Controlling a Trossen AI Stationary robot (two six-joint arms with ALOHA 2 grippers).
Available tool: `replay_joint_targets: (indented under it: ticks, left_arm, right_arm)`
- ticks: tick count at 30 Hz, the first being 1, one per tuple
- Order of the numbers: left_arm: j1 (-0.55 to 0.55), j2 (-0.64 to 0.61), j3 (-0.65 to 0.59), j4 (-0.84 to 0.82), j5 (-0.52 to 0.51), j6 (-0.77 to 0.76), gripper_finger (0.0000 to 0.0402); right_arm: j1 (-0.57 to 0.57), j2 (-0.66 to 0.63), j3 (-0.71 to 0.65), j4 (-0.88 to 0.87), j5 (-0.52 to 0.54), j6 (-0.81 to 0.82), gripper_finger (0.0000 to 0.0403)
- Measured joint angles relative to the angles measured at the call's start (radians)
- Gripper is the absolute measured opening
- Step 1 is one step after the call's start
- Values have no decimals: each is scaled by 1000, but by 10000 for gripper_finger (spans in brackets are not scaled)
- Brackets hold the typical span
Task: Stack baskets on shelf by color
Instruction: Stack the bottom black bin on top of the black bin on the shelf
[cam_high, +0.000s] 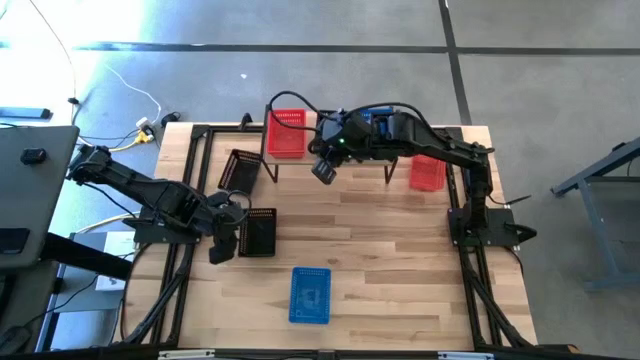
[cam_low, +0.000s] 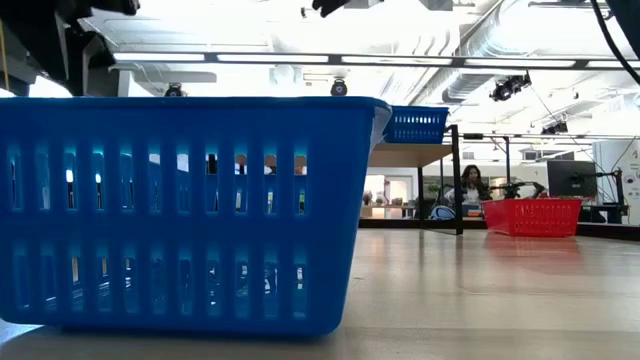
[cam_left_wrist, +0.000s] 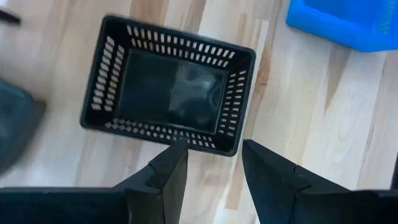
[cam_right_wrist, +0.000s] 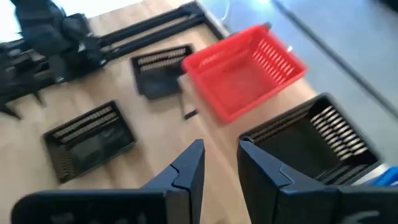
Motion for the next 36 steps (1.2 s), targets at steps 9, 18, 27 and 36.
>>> replay_joint_targets:
  ticks: [9,18,27,36]
  left_arm:
    - [-17,0,-92,1,0,-427,142]
    - [-16,1,-157,23,-23,-731,142]
    - [-16,7,-224,138,-86,-911,142]
    - [9,61,-283,175,-127,-1038,142]
  right_arm:
    - [51,0,0,-27,-15,65,83]
    - [75,1,0,-27,-19,12,83]
    - [79,1,0,-37,-71,-43,83]
    - [93,1,0,-42,-83,-135,83]
